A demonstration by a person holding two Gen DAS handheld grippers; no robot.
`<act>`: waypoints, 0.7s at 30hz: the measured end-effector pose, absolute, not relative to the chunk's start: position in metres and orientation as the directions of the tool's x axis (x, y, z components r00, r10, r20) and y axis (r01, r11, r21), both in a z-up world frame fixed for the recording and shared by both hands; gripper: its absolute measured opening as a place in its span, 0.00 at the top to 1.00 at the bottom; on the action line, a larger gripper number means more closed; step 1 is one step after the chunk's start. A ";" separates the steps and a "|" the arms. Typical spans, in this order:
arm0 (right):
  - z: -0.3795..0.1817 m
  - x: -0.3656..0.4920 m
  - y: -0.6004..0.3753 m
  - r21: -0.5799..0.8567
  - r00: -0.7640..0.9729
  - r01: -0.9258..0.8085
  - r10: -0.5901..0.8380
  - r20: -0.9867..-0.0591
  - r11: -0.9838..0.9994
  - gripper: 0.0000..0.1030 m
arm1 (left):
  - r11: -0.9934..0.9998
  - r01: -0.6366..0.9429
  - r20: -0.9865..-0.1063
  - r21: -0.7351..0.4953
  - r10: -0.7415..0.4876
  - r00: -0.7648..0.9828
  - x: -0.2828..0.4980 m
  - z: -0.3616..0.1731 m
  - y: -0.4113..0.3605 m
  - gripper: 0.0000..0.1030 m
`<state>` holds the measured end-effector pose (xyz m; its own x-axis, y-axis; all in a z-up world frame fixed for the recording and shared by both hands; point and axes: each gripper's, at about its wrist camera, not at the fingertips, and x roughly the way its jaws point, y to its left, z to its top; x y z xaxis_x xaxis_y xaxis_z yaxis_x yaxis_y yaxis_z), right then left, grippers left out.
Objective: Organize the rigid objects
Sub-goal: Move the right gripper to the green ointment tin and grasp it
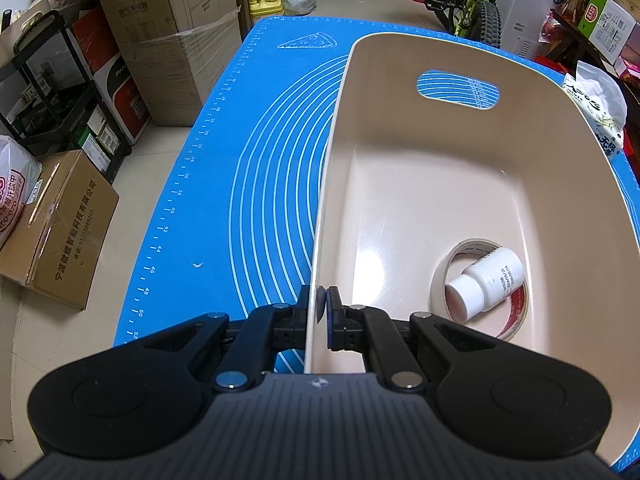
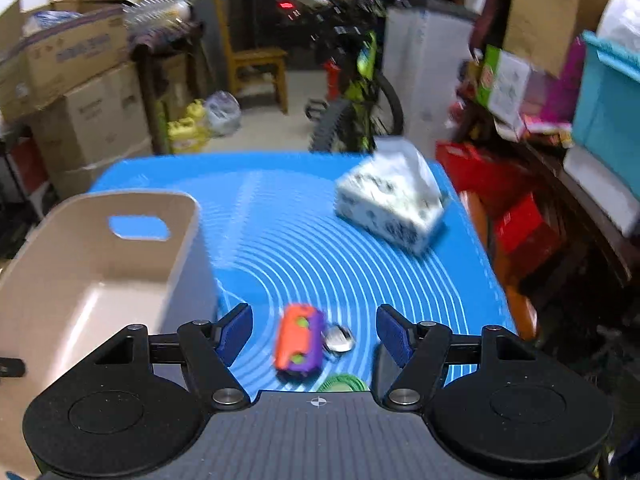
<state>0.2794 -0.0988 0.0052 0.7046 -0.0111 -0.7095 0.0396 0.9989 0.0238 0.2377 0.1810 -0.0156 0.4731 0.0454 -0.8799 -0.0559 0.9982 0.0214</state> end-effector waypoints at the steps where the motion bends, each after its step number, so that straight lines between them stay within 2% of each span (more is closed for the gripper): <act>1: 0.000 0.282 -0.100 0.023 0.693 0.047 -0.016 -0.721 0.999 0.28 | 0.998 -0.056 -0.880 0.022 0.046 0.473 0.237 -0.016 0.181 0.92; 9: -0.043 0.293 -0.100 -0.060 0.573 0.046 -0.075 -0.816 0.997 0.29 | 0.998 -0.056 -0.880 0.017 0.041 0.473 0.238 -0.015 0.180 0.92; 21: -0.079 0.306 -0.092 -0.122 0.476 0.009 -0.112 -0.872 0.992 0.33 | 0.998 -0.056 -0.881 0.016 0.040 0.472 0.238 -0.014 0.180 0.92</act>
<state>0.3056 -0.0924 -0.0787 0.4761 -0.1119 -0.8722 0.0092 0.9925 -0.1223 0.2385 0.1802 -0.0140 0.4721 0.0401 -0.8806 -0.0557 0.9983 0.0156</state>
